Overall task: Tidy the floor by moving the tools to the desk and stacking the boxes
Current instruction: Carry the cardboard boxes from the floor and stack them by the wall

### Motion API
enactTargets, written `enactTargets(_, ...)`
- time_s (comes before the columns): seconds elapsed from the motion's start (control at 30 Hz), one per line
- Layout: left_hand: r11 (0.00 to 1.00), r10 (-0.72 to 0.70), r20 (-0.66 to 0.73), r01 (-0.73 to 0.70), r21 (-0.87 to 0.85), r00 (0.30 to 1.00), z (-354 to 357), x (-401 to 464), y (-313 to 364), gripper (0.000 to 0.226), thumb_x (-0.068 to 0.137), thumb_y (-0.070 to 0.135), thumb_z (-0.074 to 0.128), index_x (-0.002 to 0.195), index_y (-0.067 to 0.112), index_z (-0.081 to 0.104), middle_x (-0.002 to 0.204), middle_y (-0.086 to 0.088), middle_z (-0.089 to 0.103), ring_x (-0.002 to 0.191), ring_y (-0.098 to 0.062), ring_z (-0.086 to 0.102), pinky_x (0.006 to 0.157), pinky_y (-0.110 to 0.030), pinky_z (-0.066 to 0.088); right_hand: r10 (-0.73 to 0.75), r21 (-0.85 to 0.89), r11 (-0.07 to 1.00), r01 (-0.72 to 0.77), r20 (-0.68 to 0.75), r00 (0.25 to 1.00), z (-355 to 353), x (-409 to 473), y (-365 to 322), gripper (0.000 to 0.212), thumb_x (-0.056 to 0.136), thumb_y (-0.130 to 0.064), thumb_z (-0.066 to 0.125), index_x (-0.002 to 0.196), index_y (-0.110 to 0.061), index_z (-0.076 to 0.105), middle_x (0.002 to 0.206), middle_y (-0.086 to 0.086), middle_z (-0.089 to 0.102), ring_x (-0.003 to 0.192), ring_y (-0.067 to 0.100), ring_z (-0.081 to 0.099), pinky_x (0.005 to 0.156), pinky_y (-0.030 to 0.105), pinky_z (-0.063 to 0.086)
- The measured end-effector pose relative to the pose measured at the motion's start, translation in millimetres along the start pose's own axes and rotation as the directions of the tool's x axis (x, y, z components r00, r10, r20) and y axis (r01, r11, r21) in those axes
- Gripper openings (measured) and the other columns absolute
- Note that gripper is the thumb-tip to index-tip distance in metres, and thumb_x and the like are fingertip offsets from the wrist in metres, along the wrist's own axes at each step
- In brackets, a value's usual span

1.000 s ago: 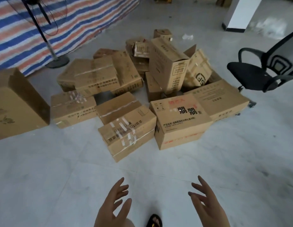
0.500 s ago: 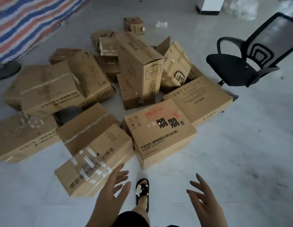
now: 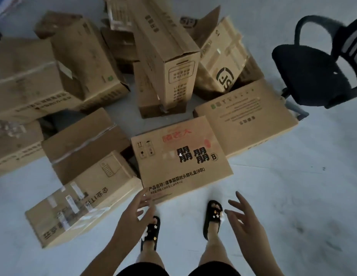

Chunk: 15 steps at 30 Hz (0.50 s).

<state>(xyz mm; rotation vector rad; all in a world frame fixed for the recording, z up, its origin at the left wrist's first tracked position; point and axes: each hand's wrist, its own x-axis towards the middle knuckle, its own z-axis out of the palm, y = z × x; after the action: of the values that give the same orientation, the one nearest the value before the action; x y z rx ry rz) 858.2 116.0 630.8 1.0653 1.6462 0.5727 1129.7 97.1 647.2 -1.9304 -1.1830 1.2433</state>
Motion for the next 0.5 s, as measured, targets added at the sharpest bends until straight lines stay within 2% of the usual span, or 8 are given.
enactTargets(0.07, 0.995, -0.095, -0.048, 0.095, 0.005, 0.994, 26, 27, -7, 0.044, 0.092, 0.021, 0.056, 0.130, 0.033, 0.038, 0.110, 0.018, 0.054, 0.103, -0.002, 0.054, 0.089, -0.021, 0.044, 0.051, -0.059, 0.997, -0.045, 0.108, 0.993, -20, 43, 11, 0.047, 0.091, -0.013, 0.058, 0.130, -0.033, 0.039, 0.107, -0.021, 0.058, 0.084, -0.014, 0.059, 0.064, -0.001, 0.041)
enactTargets(0.13, 0.982, -0.186, -0.095, 0.187, 0.009, 0.978, 50, 53, -16, 0.047, 0.093, 0.022, 0.055, 0.135, 0.030, 0.037, 0.109, 0.013, 0.055, 0.101, -0.007, 0.053, 0.075, -0.012, 0.041, 0.081, -0.143, 0.988, -0.054, 0.190, 0.978, -34, 86, 22, 0.048, 0.092, -0.017, 0.057, 0.134, -0.029, 0.040, 0.108, -0.014, 0.058, 0.083, -0.010, 0.058, 0.063, -0.002, 0.039)
enactTargets(0.17, 0.972, -0.231, -0.121, 0.233, 0.008, 0.966, 61, 65, -24, 0.049, 0.093, 0.024, 0.055, 0.138, 0.027, 0.036, 0.112, 0.009, 0.055, 0.103, -0.008, 0.053, 0.074, -0.012, 0.039, 0.095, -0.186, 0.981, -0.054, 0.220, 0.971, -39, 107, 31, 0.048, 0.091, -0.017, 0.058, 0.135, -0.027, 0.041, 0.111, -0.009, 0.058, 0.086, -0.008, 0.056, 0.063, -0.002, 0.039)
enactTargets(0.27, 0.935, -0.347, -0.226, 0.353, -0.010, 0.910, 88, 102, -64, 0.051, 0.093, 0.025, 0.055, 0.140, 0.021, 0.037, 0.118, 0.003, 0.057, 0.112, -0.015, 0.054, 0.084, -0.025, 0.041, 0.143, -0.283, 0.957, -0.065, 0.265, 0.954, -42, 172, 72, 0.048, 0.092, -0.020, 0.057, 0.138, -0.025, 0.041, 0.119, -0.005, 0.057, 0.092, 0.004, 0.058, 0.064, 0.004, 0.042)
enactTargets(0.33, 0.898, -0.433, -0.295, 0.438, -0.054, 0.852, 107, 128, -98, 0.048, 0.093, 0.023, 0.055, 0.138, 0.019, 0.040, 0.125, -0.003, 0.058, 0.116, -0.021, 0.054, 0.084, -0.030, 0.042, 0.188, -0.330, 0.939, -0.098, 0.255, 0.948, -33, 215, 109, 0.044, 0.093, -0.023, 0.055, 0.136, -0.026, 0.044, 0.120, -0.004, 0.059, 0.097, 0.013, 0.061, 0.070, 0.013, 0.043)
enactTargets(0.4, 0.851, -0.519, -0.345, 0.510, -0.124, 0.782, 126, 155, -134, 0.046, 0.094, 0.023, 0.054, 0.138, 0.017, 0.040, 0.132, -0.008, 0.055, 0.117, -0.025, 0.054, 0.088, -0.034, 0.044, 0.237, -0.323, 0.933, -0.158, 0.221, 0.946, -15, 255, 147, 0.037, 0.094, -0.023, 0.054, 0.130, -0.025, 0.048, 0.116, 0.000, 0.064, 0.099, 0.018, 0.063, 0.075, 0.023, 0.046)
enactTargets(0.47, 0.809, -0.579, -0.397, 0.561, -0.174, 0.712, 144, 179, -168, 0.051, 0.094, 0.023, 0.054, 0.141, 0.015, 0.036, 0.138, -0.011, 0.048, 0.123, -0.028, 0.048, 0.097, -0.042, 0.042, 0.243, -0.354, 0.919, -0.174, 0.160, 0.957, 3, 289, 182, 0.035, 0.095, -0.024, 0.051, 0.130, -0.019, 0.051, 0.117, 0.001, 0.062, 0.100, 0.015, 0.059, 0.077, 0.022, 0.045)
enactTargets(0.5, 0.797, -0.592, -0.431, 0.573, -0.188, 0.681, 152, 190, -184, 0.054, 0.094, 0.024, 0.053, 0.143, 0.014, 0.033, 0.142, -0.013, 0.042, 0.127, -0.029, 0.043, 0.100, -0.045, 0.040, 0.223, -0.379, 0.911, -0.164, 0.117, 0.968, 11, 304, 198, 0.039, 0.096, -0.027, 0.050, 0.133, -0.017, 0.049, 0.125, 0.002, 0.058, 0.103, 0.015, 0.056, 0.083, 0.025, 0.044)
